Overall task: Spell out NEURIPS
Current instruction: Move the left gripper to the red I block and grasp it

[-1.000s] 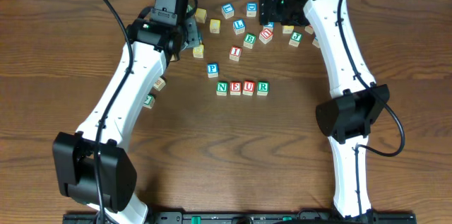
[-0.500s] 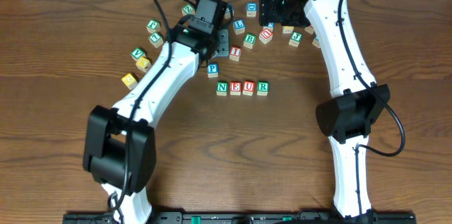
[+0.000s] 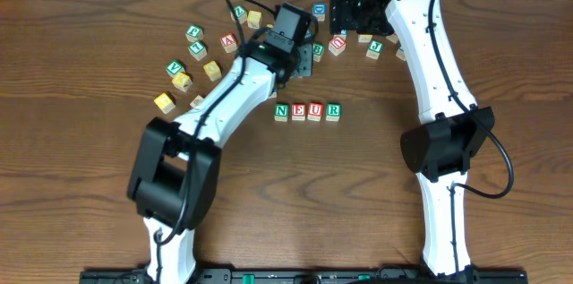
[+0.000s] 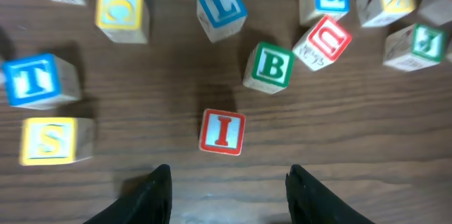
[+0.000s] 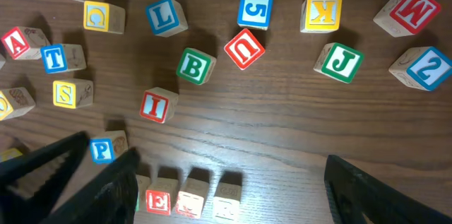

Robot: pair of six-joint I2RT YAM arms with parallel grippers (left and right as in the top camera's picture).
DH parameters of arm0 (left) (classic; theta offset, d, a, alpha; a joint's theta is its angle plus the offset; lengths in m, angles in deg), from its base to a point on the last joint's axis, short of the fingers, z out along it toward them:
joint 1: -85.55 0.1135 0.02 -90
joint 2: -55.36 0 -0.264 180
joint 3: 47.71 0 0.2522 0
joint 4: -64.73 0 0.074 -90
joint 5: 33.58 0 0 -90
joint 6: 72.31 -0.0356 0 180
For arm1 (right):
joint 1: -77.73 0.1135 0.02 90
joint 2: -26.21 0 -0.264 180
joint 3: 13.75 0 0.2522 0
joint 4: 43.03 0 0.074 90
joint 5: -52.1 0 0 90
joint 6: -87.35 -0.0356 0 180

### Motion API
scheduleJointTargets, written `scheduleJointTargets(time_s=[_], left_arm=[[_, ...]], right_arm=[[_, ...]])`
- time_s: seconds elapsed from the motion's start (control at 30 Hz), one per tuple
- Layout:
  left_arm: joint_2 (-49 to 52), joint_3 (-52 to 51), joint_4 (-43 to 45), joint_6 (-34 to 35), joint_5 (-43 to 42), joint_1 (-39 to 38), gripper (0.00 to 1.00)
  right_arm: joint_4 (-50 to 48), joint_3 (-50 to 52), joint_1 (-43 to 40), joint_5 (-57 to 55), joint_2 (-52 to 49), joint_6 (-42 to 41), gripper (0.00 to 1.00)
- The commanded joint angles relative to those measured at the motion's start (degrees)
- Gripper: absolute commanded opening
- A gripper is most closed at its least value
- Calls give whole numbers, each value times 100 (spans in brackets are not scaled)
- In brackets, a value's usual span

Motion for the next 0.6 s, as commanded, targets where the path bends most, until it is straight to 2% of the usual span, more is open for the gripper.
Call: scheduleJointTargets(time_s=[0.0,0.57], left_arm=[[214,-42,96,-55,-9,-7,51],[907,-42,704,-107,61,-11,52]], right_arm=[[39,20,-144,-52,70,-76,79],[352,20,-728,-114,70,79,78]])
